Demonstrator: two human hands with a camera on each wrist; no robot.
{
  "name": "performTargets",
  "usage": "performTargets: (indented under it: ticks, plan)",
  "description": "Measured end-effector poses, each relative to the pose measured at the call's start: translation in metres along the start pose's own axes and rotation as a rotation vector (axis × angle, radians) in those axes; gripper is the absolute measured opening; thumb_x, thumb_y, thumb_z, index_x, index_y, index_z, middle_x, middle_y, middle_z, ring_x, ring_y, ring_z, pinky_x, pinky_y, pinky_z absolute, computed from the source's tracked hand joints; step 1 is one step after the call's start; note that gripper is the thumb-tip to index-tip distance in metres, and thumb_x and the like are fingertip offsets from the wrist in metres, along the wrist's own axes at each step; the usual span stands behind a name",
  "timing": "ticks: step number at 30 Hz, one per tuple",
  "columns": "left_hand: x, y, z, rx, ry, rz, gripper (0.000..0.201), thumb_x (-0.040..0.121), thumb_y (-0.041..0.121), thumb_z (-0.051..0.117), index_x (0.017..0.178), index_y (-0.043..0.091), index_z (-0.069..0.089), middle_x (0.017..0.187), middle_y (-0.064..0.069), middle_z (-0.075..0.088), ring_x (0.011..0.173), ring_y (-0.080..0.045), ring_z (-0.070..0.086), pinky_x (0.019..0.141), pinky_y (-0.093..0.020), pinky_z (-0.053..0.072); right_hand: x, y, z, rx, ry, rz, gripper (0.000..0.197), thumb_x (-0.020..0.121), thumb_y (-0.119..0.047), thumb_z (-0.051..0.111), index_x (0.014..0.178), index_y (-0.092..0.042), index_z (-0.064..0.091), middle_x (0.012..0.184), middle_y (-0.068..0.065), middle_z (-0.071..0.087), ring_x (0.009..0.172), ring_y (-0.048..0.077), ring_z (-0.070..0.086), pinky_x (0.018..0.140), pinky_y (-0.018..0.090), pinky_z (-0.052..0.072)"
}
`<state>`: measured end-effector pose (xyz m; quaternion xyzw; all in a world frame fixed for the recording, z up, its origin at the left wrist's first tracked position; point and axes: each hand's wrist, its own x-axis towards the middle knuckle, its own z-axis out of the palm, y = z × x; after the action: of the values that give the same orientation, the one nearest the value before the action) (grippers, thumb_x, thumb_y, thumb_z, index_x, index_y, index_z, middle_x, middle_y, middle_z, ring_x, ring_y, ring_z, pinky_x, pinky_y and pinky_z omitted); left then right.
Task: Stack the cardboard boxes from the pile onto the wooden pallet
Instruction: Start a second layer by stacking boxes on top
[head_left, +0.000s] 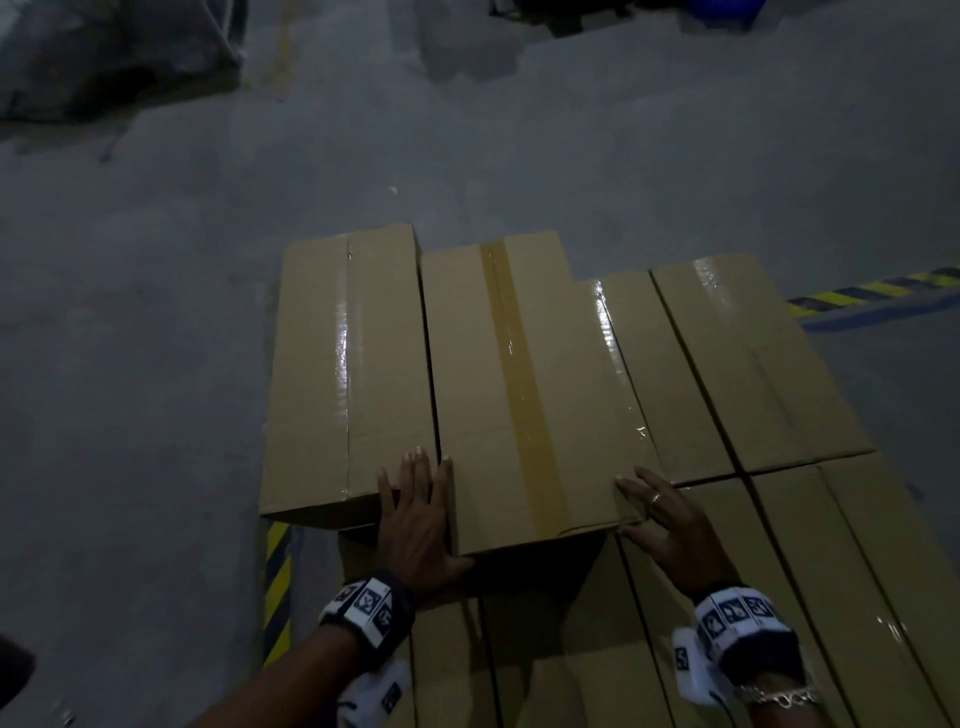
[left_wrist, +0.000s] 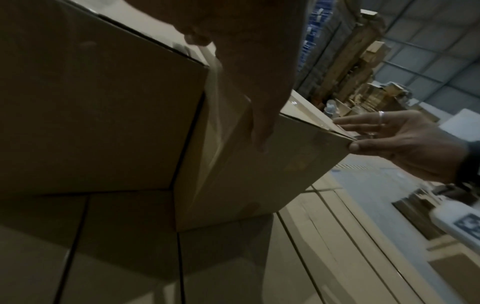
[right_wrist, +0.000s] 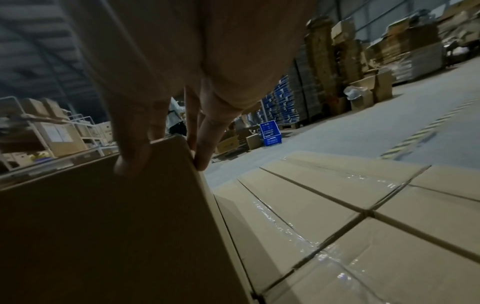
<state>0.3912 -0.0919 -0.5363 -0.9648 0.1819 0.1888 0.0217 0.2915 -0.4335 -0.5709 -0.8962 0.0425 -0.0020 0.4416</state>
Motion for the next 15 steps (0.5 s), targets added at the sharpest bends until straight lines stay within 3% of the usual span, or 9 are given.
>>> performTargets:
  ticks: [2, 5, 7, 11, 15]
  plan:
    - [0.008, -0.008, -0.001, -0.004, -0.006, 0.002, 0.146, 0.049, 0.089, 0.06, 0.16, 0.009, 0.011, 0.164, -0.025, 0.011, 0.151, -0.044, 0.011, 0.119, -0.065, -0.002, 0.008, -0.001, 0.006, 0.017, 0.029, -0.009, 0.068, 0.075, -0.001, 0.084, 0.135, -0.022, 0.063, 0.147, 0.006, 0.053, 0.134, 0.022, 0.052, 0.106, 0.045, 0.049]
    - [0.016, -0.016, -0.005, -0.039, 0.031, 0.026, 0.138, 0.064, 0.076, 0.069, 0.16, 0.013, -0.006, 0.167, -0.017, -0.007, 0.154, -0.038, -0.003, 0.122, -0.057, -0.009, 0.022, -0.005, 0.012, 0.019, 0.073, -0.003, 0.061, 0.076, 0.004, 0.082, 0.131, -0.017, 0.065, 0.144, 0.011, 0.055, 0.13, 0.027, 0.055, 0.107, 0.028, 0.042]
    - [0.022, -0.02, -0.009, -0.106, 0.011, 0.047, 0.132, 0.074, 0.068, 0.071, 0.159, 0.015, -0.013, 0.167, -0.011, -0.015, 0.154, -0.032, -0.008, 0.125, -0.051, -0.006, 0.031, -0.008, 0.014, 0.009, 0.086, 0.018, 0.06, 0.077, 0.003, 0.081, 0.132, -0.016, 0.065, 0.144, 0.012, 0.055, 0.13, 0.025, 0.053, 0.105, 0.019, 0.037]
    - [0.033, -0.024, -0.016, -0.21, 0.031, 0.075, 0.123, 0.078, 0.057, 0.076, 0.16, 0.016, -0.006, 0.168, -0.005, -0.005, 0.155, -0.026, 0.0, 0.127, -0.04, 0.003, 0.046, -0.007, 0.017, -0.034, 0.101, 0.026, 0.06, 0.081, 0.002, 0.078, 0.135, -0.018, 0.063, 0.147, 0.013, 0.052, 0.134, 0.02, 0.048, 0.106, 0.012, 0.03]
    - [0.039, -0.028, -0.018, -0.27, 0.05, 0.045, 0.114, 0.079, 0.053, 0.078, 0.161, 0.026, 0.003, 0.169, 0.001, 0.007, 0.155, -0.024, 0.012, 0.123, -0.038, 0.017, 0.056, -0.012, 0.022, -0.016, 0.121, 0.061, 0.055, 0.086, 0.003, 0.073, 0.136, -0.017, 0.062, 0.149, 0.012, 0.051, 0.135, 0.016, 0.045, 0.109, 0.018, 0.032]
